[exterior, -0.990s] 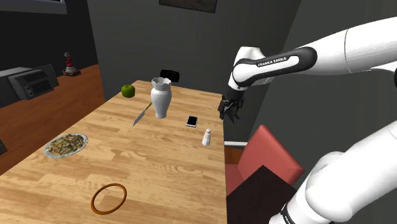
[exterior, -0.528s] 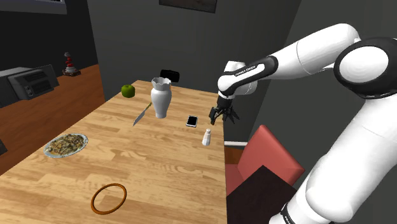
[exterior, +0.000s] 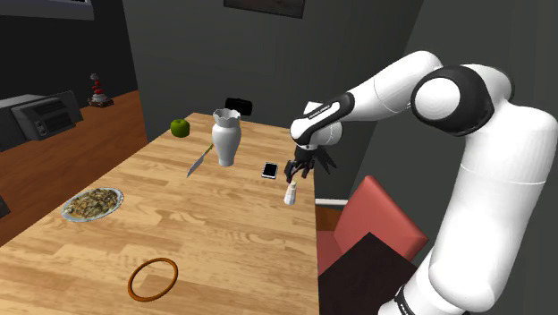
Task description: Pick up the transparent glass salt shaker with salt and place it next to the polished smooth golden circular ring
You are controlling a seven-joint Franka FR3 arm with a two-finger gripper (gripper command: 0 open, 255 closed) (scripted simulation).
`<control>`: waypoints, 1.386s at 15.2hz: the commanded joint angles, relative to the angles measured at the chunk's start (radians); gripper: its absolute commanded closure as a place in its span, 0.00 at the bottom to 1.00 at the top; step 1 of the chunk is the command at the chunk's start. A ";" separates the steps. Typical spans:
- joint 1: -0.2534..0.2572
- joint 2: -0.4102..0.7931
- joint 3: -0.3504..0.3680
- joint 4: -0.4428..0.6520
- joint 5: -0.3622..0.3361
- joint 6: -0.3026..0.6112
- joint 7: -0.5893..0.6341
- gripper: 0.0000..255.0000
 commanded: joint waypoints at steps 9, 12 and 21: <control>-0.003 0.064 0.014 -0.014 0.031 0.076 -0.020 0.00; -0.003 0.064 0.014 -0.014 0.031 0.076 -0.020 0.00; -0.003 0.064 0.014 -0.014 0.031 0.076 -0.020 1.00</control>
